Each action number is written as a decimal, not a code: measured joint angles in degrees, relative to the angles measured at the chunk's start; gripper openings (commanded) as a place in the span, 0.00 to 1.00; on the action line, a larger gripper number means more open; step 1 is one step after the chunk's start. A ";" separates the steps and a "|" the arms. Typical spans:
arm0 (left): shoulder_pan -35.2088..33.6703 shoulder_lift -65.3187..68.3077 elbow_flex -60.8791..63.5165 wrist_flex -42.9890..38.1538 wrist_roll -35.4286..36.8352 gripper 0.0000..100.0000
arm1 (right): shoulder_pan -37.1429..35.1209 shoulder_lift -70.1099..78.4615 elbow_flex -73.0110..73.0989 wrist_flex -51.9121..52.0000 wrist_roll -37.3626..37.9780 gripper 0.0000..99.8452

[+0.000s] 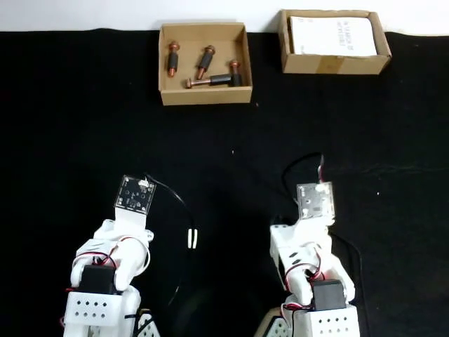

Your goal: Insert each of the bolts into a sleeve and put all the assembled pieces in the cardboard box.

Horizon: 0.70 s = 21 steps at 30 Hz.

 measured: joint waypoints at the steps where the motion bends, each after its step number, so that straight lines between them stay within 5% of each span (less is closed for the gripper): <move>1: 0.00 0.00 0.00 0.00 0.00 0.01 | 0.00 0.00 0.00 1.32 0.00 0.01; 21: 0.00 0.00 0.00 0.00 0.00 0.01 | 0.00 0.00 0.00 7.65 0.00 0.01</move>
